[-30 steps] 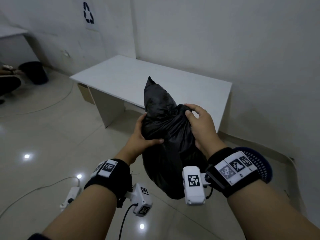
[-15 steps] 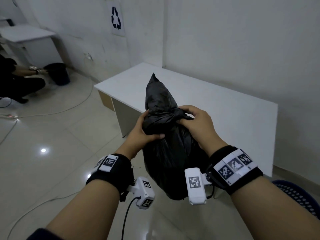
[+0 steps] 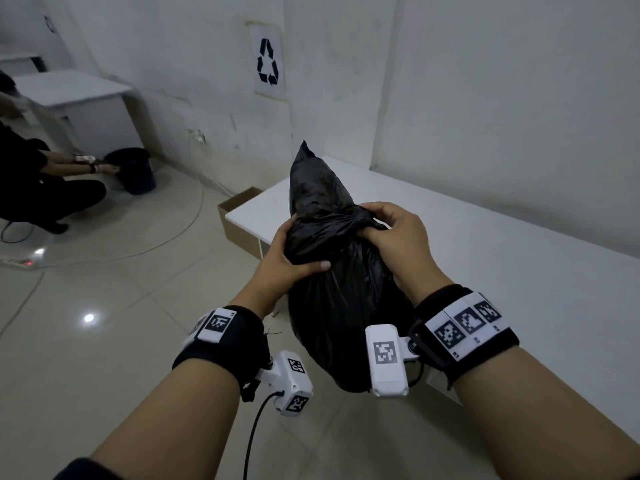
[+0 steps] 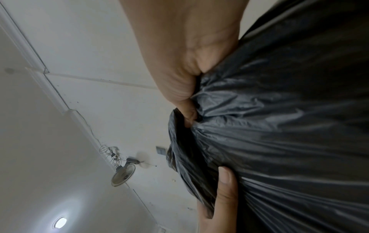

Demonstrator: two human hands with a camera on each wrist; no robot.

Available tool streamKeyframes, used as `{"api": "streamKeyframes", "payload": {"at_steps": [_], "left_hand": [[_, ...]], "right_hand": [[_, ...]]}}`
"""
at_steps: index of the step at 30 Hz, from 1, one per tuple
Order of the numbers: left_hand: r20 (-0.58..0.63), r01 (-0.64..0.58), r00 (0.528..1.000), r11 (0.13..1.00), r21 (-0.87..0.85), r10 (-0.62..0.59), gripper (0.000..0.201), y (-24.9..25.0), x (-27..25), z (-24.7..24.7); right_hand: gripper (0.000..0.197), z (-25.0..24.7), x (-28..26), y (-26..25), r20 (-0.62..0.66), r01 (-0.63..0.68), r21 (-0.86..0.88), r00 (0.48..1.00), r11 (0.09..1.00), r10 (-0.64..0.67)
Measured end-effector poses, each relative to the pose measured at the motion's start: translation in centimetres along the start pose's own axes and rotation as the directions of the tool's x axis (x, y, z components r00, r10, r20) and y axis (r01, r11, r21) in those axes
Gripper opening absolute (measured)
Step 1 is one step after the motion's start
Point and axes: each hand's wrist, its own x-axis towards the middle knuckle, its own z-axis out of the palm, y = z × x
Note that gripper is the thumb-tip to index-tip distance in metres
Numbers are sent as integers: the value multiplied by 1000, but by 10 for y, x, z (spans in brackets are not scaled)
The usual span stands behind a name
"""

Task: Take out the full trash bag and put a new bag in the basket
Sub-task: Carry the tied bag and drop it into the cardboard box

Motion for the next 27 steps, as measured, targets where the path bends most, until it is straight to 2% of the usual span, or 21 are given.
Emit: {"api": "streamKeyframes", "payload": {"at_steps": [7, 15, 20, 24, 27], "left_hand": [[14, 8, 1000, 1000, 10, -8, 100, 5, 99, -97], [9, 12, 1000, 1000, -29, -12, 96, 3, 237, -168], [-46, 21, 999, 998, -61, -24, 94, 5, 309, -220], [-78, 30, 996, 997, -68, -36, 93, 3, 356, -270], [-64, 20, 998, 997, -71, -25, 90, 0, 397, -310]], "right_hand": [[29, 96, 88, -1, -40, -13, 40, 999, 999, 15], [31, 173, 225, 14, -15, -14, 81, 1000, 997, 15], [33, 225, 302, 11, 101, -19, 38, 995, 999, 15], [33, 273, 350, 4, 262, -43, -9, 964, 999, 44], [44, 315, 381, 0, 311, -34, -35, 949, 999, 43]]}}
